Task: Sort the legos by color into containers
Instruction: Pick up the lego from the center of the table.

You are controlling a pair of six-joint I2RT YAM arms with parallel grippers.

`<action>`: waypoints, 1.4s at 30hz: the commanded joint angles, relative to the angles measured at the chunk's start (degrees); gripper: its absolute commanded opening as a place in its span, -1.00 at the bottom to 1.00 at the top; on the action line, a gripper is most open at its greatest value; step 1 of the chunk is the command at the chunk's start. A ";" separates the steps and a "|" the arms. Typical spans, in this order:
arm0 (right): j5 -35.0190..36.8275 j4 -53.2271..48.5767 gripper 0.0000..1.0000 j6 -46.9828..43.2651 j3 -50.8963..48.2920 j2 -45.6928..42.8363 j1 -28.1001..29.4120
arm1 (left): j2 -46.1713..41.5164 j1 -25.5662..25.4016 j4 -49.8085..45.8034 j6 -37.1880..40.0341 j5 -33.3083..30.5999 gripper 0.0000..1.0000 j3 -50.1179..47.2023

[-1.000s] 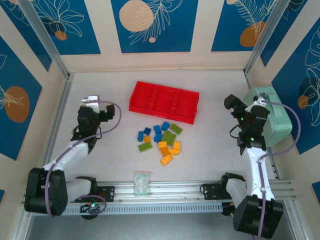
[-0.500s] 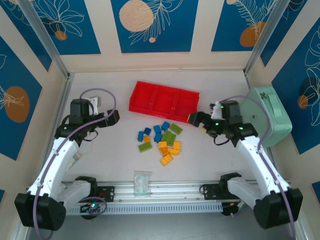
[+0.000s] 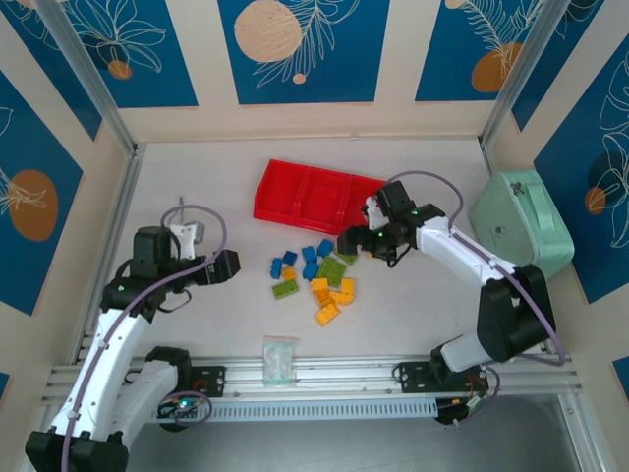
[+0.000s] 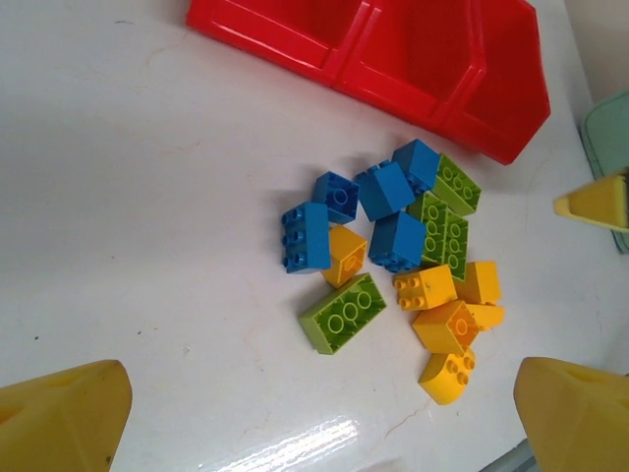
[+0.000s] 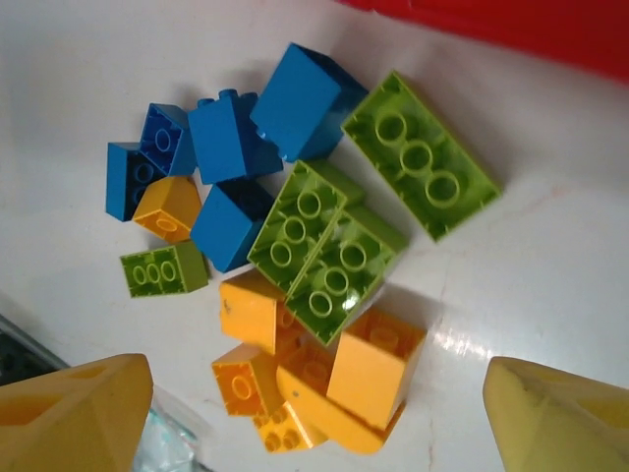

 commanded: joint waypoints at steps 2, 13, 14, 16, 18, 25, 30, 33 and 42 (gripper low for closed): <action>3.54 -0.83 0.73 -4.85 4.50 5.48 1.87 | 0.09 -0.61 0.97 0.31 2.23 0.99 -0.91; 15.08 -6.76 0.78 -4.00 13.35 18.56 5.56 | 2.42 -0.69 1.30 1.38 1.78 0.99 -1.03; 16.02 -7.91 0.79 -3.38 14.50 19.88 5.59 | 2.94 -0.69 1.41 1.53 1.54 0.99 -1.08; 17.14 -9.14 0.79 -2.32 16.21 21.65 5.61 | 4.33 -0.69 1.61 1.61 1.51 0.99 -1.06; 17.52 -8.83 0.79 -1.44 16.60 22.54 5.65 | 5.86 -0.61 1.58 1.70 2.41 0.99 -0.95; 20.73 -8.63 0.73 -2.00 17.42 25.68 6.80 | 7.29 -0.64 1.89 1.57 2.80 0.99 -1.07; 22.96 -8.49 0.70 -2.03 17.77 27.72 7.93 | 7.29 -0.62 1.99 1.44 2.78 0.99 -1.17; 24.30 -8.62 0.65 -1.13 17.37 28.14 7.67 | 7.38 -0.63 2.07 1.46 2.83 0.99 -1.25; 24.56 -7.61 0.38 1.09 12.21 23.68 5.42 | 7.21 -0.63 2.31 1.35 3.06 0.99 -1.30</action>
